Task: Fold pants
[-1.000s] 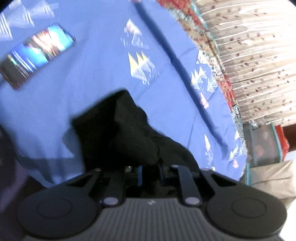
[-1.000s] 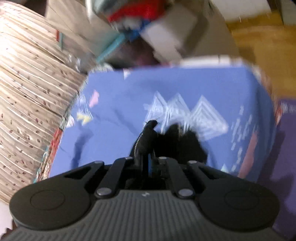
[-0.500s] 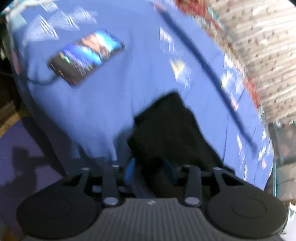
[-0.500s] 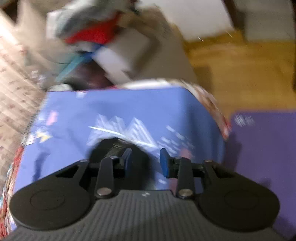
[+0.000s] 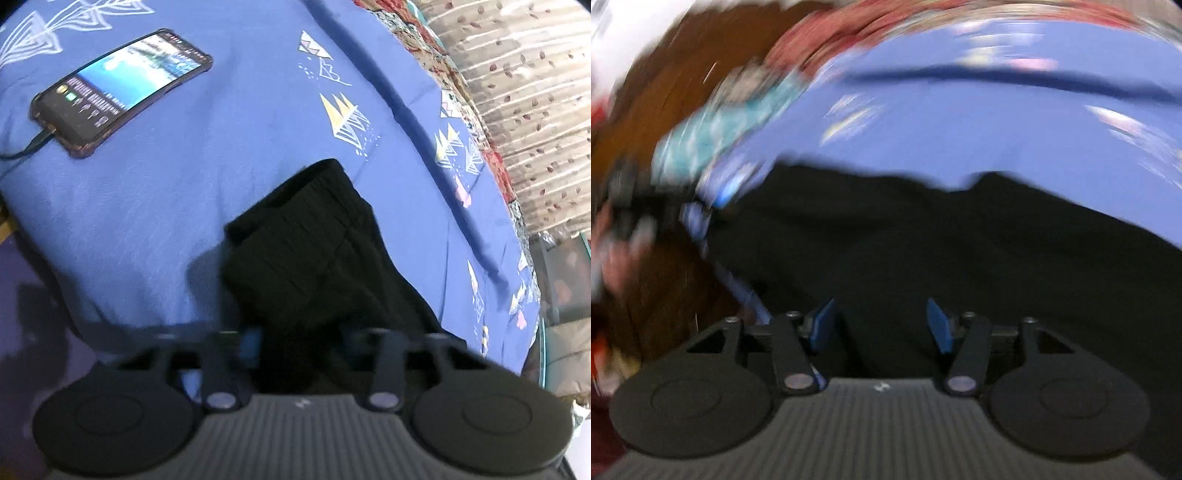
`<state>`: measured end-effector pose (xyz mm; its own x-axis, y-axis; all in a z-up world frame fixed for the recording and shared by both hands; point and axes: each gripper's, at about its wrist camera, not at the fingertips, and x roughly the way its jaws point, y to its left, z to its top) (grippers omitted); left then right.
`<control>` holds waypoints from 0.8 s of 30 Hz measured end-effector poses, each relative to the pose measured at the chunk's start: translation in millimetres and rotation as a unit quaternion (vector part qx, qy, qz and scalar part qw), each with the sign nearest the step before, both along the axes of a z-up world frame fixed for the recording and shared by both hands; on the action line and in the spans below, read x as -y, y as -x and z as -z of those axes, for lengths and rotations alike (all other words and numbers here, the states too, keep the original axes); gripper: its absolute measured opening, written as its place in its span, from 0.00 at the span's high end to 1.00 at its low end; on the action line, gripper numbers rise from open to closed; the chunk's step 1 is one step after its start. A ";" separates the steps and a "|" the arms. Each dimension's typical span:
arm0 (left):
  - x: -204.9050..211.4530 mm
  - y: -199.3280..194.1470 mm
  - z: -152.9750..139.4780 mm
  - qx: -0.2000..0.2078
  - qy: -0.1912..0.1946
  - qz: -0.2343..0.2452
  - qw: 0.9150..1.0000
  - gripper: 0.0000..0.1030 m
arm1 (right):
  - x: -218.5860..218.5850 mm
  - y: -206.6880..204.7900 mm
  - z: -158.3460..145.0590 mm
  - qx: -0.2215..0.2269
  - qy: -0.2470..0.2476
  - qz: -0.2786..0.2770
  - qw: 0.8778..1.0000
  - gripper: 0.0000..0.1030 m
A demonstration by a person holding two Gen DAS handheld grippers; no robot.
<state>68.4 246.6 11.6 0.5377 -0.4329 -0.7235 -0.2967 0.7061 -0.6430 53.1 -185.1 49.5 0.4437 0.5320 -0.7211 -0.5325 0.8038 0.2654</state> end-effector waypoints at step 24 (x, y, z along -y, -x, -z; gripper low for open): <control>-42.9 21.7 -41.0 0.102 -0.073 -0.036 0.991 0.34 | 6.2 -64.4 -17.6 0.014 -0.077 0.149 0.986 0.35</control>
